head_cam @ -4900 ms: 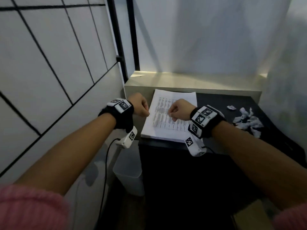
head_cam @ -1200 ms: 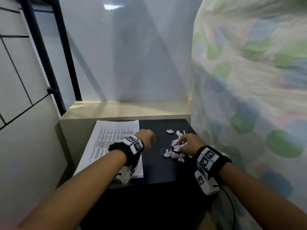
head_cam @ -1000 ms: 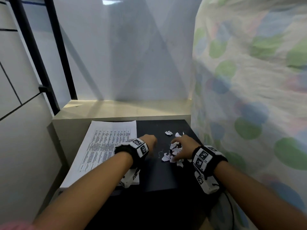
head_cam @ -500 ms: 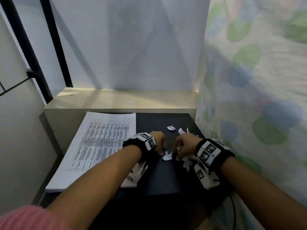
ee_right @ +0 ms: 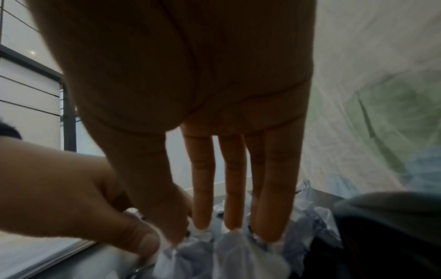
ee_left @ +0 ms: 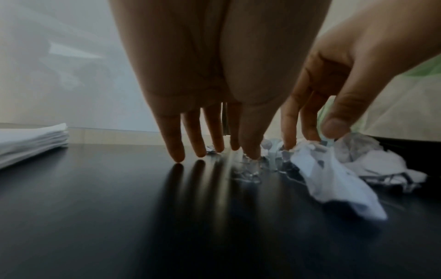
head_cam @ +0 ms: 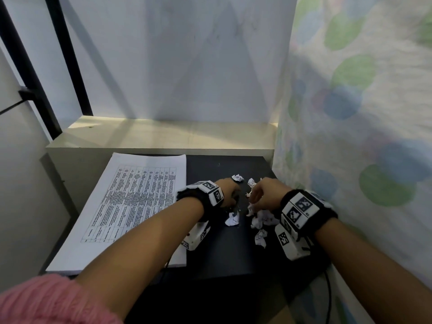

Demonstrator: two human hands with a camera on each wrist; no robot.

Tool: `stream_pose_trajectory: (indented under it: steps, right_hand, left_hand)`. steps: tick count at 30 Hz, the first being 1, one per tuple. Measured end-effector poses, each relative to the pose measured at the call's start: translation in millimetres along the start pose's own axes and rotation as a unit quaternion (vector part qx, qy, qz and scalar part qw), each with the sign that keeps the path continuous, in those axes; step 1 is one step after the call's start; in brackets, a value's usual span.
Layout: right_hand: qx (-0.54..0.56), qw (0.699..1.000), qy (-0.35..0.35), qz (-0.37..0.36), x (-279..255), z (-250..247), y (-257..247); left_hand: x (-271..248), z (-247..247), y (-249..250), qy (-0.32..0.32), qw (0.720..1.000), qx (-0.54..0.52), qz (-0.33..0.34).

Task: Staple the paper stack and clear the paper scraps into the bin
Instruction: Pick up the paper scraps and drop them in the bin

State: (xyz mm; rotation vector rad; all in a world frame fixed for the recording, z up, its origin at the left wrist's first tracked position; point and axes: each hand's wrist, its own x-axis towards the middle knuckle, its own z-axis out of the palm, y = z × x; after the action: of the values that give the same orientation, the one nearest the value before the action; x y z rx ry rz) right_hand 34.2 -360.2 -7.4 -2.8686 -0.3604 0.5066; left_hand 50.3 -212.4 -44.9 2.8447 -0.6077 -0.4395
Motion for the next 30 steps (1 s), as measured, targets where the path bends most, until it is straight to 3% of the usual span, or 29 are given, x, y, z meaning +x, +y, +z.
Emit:
stream_pose_trajectory:
  steps: [5,8,17,21,24,30]
  right_hand:
    - [0.034,0.998,0.054,0.022,2,-6,2]
    - [0.029,0.998,0.050,0.020,4,-3,-2]
    - [0.017,0.999,-0.031,-0.038,0,17,-18]
    - [-0.007,0.999,-0.030,-0.037,1,17,-20]
    - [0.015,0.999,-0.012,-0.036,1,9,-17]
    - [0.059,0.996,0.073,-0.007,15,0,-10]
  left_hand:
    - [1,10,4,-0.072,0.995,0.048,0.051]
    - [-3,18,2,-0.090,0.991,0.073,0.063]
    - [-44,16,-19,-0.051,0.995,0.061,0.061]
    - [-54,9,-8,0.020,0.999,0.024,0.025]
    - [-58,6,6,0.054,0.998,-0.011,0.041]
    - [-54,16,12,-0.001,0.998,0.004,0.063]
